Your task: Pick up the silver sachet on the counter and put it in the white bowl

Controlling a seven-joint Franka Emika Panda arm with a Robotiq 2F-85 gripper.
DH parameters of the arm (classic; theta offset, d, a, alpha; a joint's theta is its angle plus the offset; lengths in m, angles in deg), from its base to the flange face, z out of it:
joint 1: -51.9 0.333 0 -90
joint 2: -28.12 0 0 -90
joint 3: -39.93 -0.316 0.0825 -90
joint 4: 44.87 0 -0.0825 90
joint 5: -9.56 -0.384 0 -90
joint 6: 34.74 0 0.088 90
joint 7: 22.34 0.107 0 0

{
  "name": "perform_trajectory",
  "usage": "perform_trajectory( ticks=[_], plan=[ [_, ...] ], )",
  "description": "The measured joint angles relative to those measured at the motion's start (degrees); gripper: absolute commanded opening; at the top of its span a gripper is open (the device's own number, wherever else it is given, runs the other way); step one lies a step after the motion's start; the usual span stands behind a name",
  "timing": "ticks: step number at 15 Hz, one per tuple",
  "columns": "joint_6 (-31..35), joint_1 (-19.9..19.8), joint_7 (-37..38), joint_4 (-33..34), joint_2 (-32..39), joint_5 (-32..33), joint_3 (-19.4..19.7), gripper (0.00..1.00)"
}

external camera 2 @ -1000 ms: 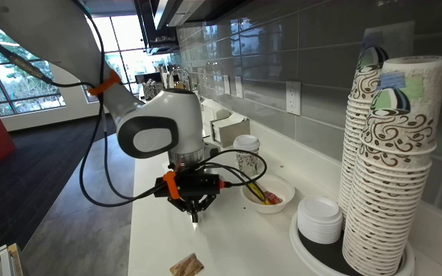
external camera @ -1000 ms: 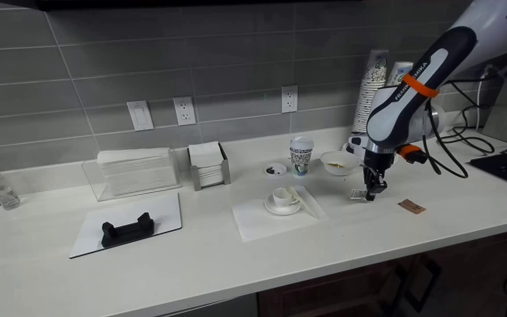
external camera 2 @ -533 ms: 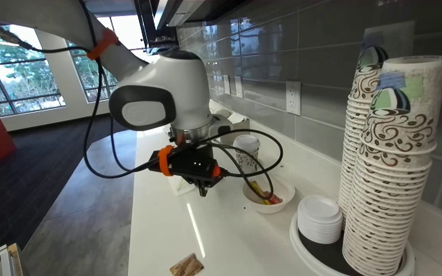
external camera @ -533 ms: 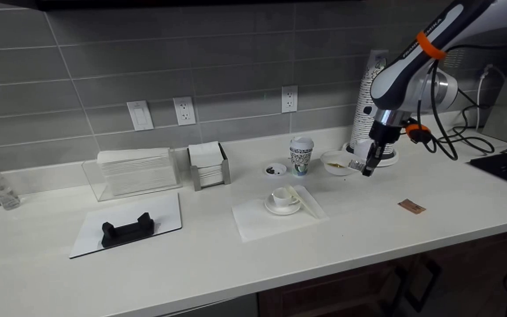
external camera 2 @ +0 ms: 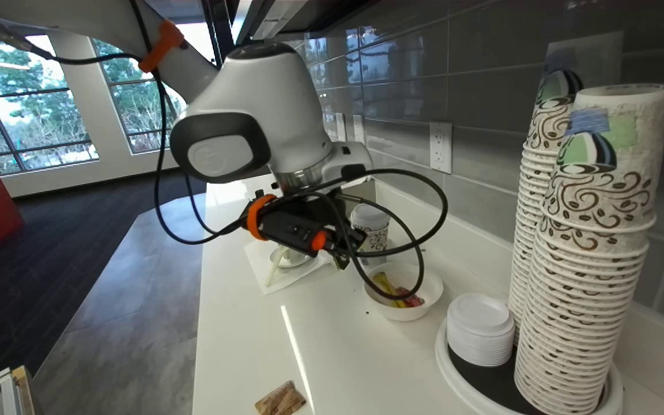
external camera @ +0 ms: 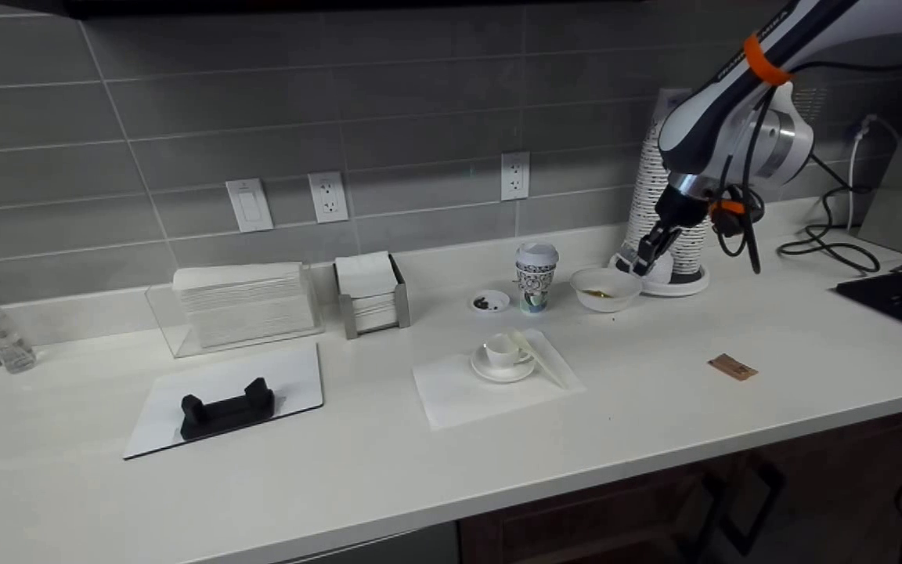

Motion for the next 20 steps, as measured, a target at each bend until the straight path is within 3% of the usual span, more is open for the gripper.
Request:
perform_trajectory(
  ticks=[5, 6, 8, 11, 16, 17, 18, 20],
  plan=[
    [16.8, 3.6, 15.0, 0.4, 5.6, 2.0, 1.0, 0.00],
    [19.8, 4.6, 19.3, 0.6, 7.4, 4.4, 2.0, 0.00],
    [23.7, 9.7, 25.2, 1.2, 11.3, 6.3, 7.5, 0.00],
    [24.7, 18.6, 30.3, 3.4, 16.5, 6.3, 16.5, 0.00],
    [23.6, 26.7, 35.7, 7.1, 21.5, 6.1, 23.6, 0.00],
    [23.1, 27.9, 36.4, 7.6, 22.1, 6.1, 24.7, 0.26],
    [22.6, 28.9, 37.0, 8.1, 22.7, 6.1, 25.7, 0.28],
    [21.3, 30.3, 37.8, 9.1, 23.6, 6.1, 27.1, 0.41]
  ],
)
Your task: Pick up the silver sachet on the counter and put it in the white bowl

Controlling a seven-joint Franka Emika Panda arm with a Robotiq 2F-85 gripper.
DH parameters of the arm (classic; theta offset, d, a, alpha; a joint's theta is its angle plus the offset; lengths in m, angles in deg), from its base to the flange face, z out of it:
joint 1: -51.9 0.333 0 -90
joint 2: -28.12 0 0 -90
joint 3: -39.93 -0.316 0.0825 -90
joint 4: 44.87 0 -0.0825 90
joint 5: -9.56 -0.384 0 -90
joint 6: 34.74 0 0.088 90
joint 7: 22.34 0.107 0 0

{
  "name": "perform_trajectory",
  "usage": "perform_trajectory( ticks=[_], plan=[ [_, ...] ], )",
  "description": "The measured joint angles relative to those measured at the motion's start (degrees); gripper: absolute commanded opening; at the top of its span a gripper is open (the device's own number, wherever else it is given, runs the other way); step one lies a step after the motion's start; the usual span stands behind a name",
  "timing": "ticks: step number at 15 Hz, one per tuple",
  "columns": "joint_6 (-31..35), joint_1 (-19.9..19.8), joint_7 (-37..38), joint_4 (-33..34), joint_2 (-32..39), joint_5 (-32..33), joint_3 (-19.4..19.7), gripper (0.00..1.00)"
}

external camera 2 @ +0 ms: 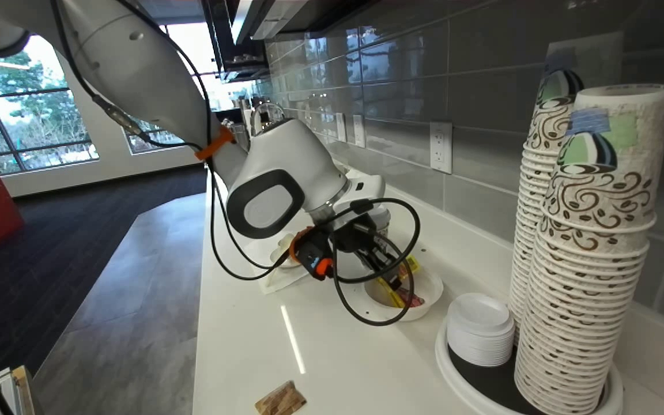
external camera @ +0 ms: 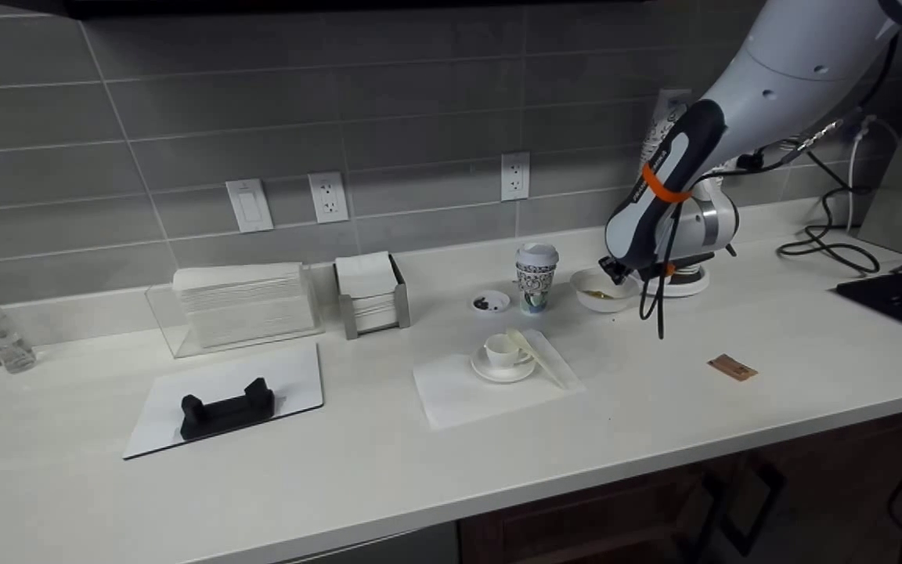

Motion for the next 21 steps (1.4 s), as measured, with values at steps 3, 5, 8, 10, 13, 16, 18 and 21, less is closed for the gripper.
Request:
perform_trajectory(
  ticks=[3, 5, 8, 10, 13, 16, 18, 21],
  plan=[
    [-1.4, 1.2, 0.2, 0.7, 0.4, 0.0, 1.1, 0.62],
    [-1.8, 2.1, 0.2, 0.7, 0.2, 0.0, 1.8, 0.76],
    [-3.3, 3.9, 0.2, 0.4, -0.8, 0.0, 3.5, 0.96],
    [-5.6, 4.9, 0.2, 0.4, -1.3, 0.1, 4.7, 1.00],
    [-8.0, 3.6, 6.0, 0.4, -2.1, 8.5, 4.7, 1.00],
    [-9.3, 1.0, 9.4, 0.4, -3.2, 13.8, 3.1, 1.00],
    [-9.5, -1.5, 10.3, 0.5, -4.0, 15.6, 1.1, 1.00],
    [-9.5, -8.2, 8.1, 0.5, -6.2, 15.1, -5.9, 1.00]
  ],
)
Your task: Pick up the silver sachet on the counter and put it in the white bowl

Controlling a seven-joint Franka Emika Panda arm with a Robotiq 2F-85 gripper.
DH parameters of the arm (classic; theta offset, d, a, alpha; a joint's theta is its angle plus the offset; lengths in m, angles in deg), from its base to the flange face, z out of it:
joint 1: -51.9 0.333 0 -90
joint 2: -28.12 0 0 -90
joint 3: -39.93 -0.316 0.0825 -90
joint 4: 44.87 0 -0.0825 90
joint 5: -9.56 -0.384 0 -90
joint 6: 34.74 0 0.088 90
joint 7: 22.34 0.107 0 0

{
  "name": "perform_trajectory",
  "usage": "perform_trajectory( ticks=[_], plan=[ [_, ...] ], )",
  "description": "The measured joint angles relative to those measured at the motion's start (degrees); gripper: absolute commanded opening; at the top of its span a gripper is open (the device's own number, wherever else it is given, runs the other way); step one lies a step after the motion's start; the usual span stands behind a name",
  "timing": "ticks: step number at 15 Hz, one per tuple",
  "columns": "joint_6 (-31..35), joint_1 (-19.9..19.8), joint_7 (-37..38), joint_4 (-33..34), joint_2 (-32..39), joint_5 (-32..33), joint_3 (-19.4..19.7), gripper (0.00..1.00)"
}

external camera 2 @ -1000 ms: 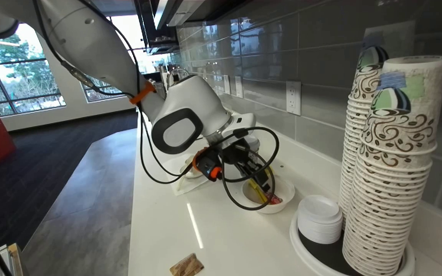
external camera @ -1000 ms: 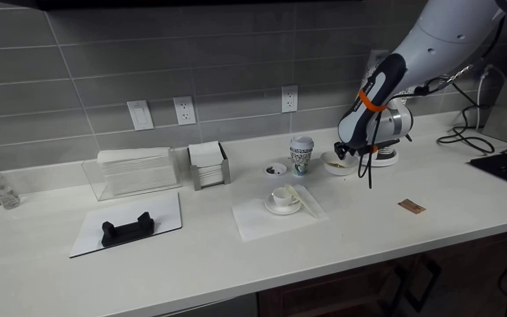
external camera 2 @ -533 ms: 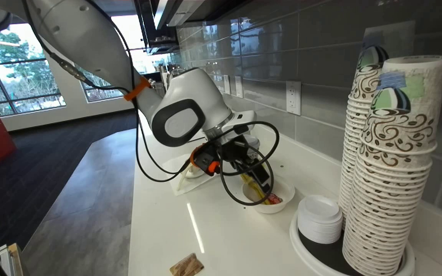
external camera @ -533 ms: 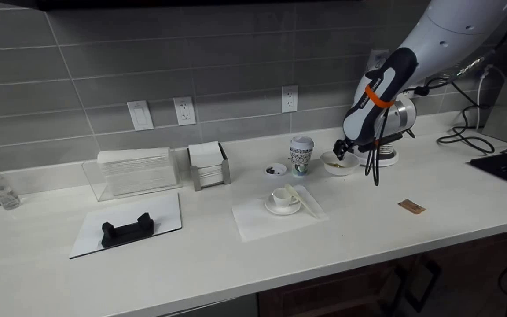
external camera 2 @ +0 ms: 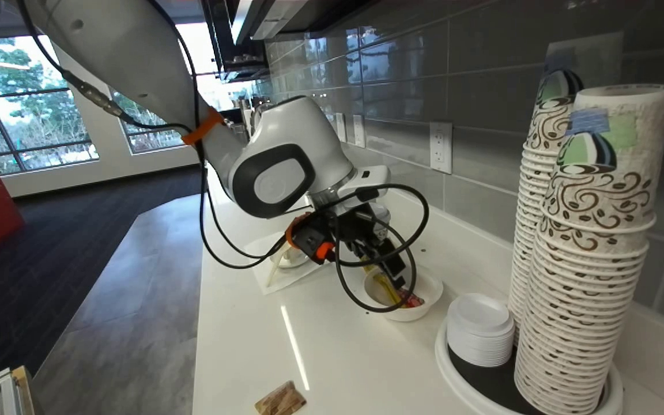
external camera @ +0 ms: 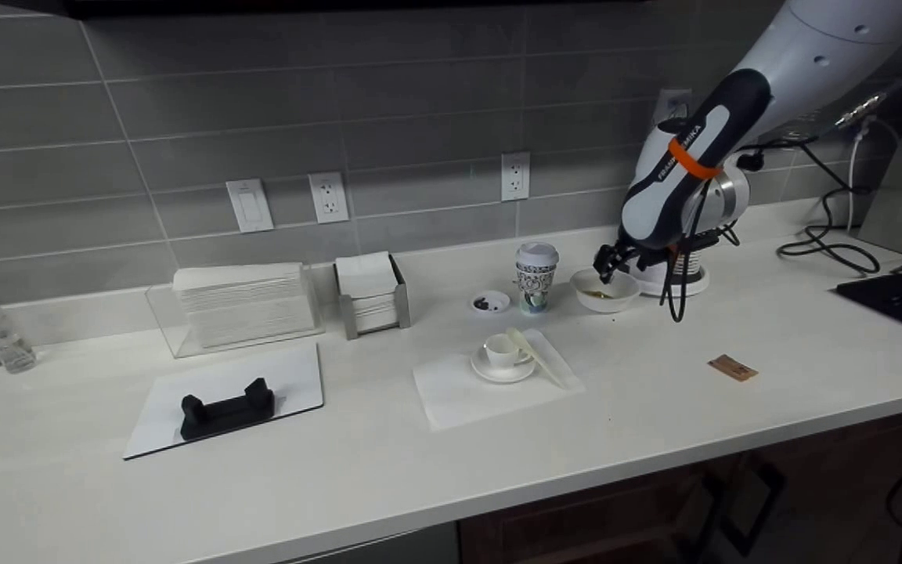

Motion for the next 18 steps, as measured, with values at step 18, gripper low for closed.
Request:
perform_trajectory(
  ticks=[18],
  plan=[
    [-18.4, -33.5, -28.1, 8.6, -1.7, -26.9, -29.7, 1.00]
  ],
)
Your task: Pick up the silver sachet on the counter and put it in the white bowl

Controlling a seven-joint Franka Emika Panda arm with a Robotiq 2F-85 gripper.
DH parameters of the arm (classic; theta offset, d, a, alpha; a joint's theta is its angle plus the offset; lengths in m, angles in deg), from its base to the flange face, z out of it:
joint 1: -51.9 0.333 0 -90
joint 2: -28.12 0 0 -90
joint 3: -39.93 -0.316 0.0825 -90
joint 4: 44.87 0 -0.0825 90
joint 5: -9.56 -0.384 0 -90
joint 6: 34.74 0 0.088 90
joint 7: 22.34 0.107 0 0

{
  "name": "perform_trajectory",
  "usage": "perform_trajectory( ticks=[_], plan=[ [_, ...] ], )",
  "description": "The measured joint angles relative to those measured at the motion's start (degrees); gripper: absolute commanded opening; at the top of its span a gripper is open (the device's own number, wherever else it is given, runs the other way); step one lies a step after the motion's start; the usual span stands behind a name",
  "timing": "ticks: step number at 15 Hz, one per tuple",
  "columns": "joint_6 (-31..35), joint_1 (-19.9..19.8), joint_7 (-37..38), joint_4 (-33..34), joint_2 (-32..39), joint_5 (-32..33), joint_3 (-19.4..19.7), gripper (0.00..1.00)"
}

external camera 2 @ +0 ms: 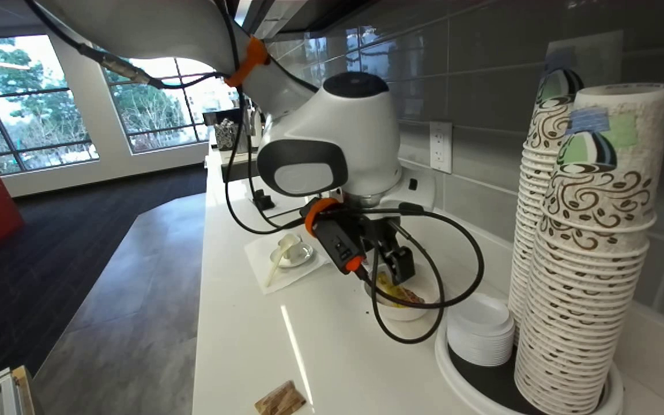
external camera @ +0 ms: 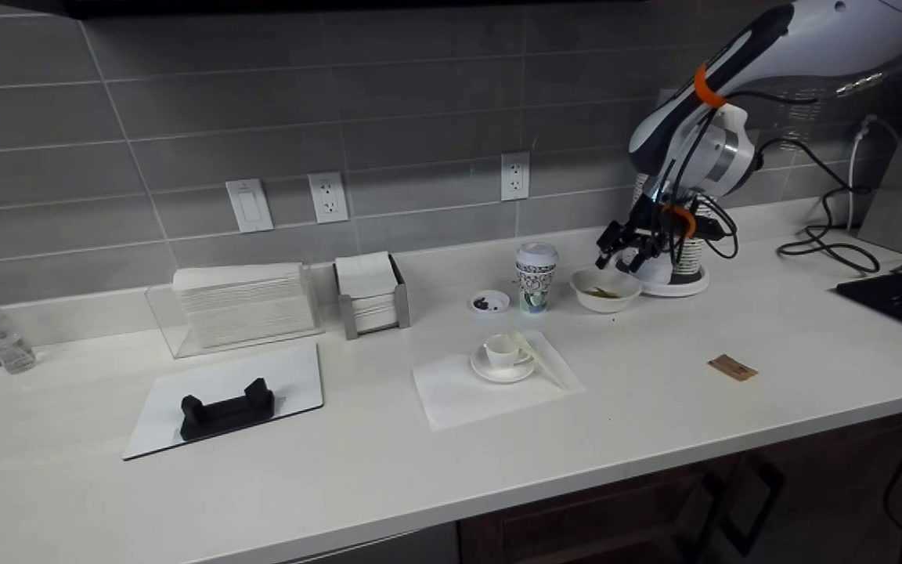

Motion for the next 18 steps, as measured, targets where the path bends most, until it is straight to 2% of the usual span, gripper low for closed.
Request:
perform_trajectory(
  ticks=[3, 6, 12, 16, 18],
  plan=[
    [-2.9, 0.4, -0.9, -0.7, -0.8, 0.2, 0.5, 1.00],
    [0.2, 2.3, -1.4, -4.8, -4.0, 1.8, 2.2, 1.00],
    [12.1, 5.3, -2.8, -22.8, -17.5, 4.0, 2.7, 1.00],
    [19.8, 5.6, -1.0, -35.9, -28.2, 6.2, 2.9, 1.00],
    [21.8, 5.6, -1.3, -39.9, -32.4, 6.2, 2.7, 1.00]
  ],
)
